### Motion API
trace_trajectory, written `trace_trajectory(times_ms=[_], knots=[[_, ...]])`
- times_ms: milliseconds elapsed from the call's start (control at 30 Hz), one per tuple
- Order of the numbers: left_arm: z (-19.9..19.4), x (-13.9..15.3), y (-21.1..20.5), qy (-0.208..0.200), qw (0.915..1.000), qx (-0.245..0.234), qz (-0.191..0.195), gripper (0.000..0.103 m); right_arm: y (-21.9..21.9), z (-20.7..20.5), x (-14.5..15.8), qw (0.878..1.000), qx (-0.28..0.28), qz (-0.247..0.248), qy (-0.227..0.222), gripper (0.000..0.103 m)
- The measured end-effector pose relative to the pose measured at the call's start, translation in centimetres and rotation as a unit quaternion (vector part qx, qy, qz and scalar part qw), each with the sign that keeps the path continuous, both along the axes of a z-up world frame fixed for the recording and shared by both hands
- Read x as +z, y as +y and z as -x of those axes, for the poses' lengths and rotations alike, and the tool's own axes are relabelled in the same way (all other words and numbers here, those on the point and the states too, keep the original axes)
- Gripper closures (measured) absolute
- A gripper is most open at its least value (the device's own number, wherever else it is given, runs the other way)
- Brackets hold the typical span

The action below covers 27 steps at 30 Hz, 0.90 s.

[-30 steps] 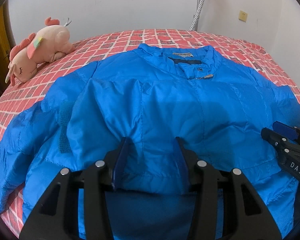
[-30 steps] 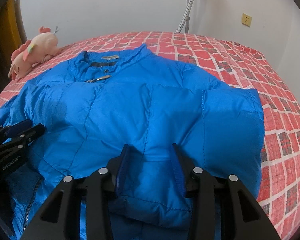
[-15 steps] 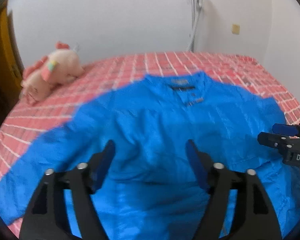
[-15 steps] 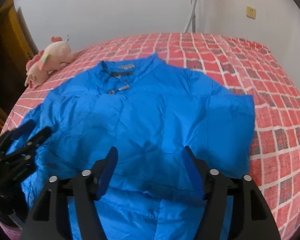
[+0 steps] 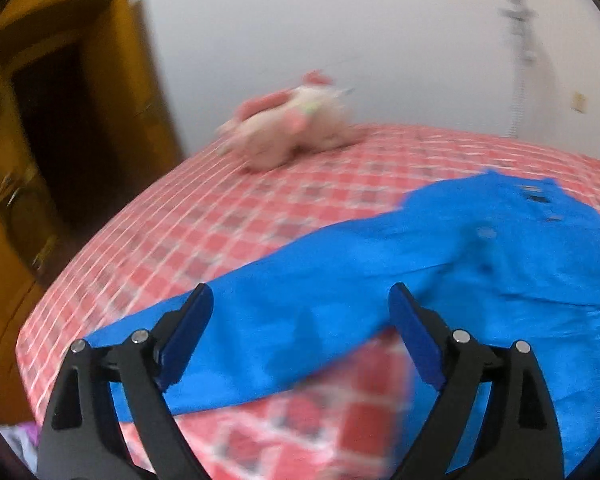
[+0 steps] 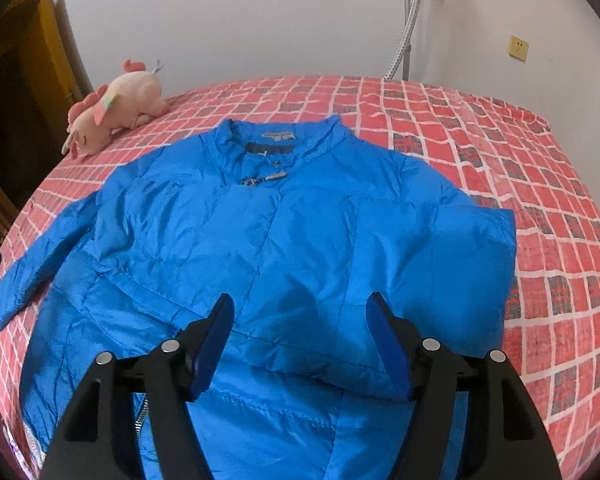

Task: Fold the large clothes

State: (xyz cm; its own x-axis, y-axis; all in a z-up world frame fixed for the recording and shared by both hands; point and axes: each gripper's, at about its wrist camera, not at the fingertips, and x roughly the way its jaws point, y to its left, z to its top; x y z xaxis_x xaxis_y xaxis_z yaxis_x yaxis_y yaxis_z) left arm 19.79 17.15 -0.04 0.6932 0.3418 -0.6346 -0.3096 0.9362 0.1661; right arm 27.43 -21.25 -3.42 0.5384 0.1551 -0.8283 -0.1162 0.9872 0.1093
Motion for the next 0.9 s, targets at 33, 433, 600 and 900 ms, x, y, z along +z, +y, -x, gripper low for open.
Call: trace_trajectory(times_ms=[33,433,600,900], knots=[[0.5,-0.3,2.6,0.009,0.9995,0.028,0.013,0.014,-0.1,-0.1,-0.1,1.0,-0.001,-0.003,0.0,0.034],[9.3,-4.2,25.2,0.092,0.9453,0.271,0.156,0.012,-0.5,-0.4,-0.6,1.0,-0.002,-0.002,0.008,0.034],[9.5,-6.7,26.7,0.091,0.9354,0.244,0.239,0.012,-0.6,-0.4,-0.6,1.0,-0.005,-0.003,0.008,0.034],[8.4,-7.5,25.8,0.052,0.9396,0.237,0.241,0.058,-1.1,-0.7,-0.9,1.0,-0.014,-0.002,0.013,0.034]])
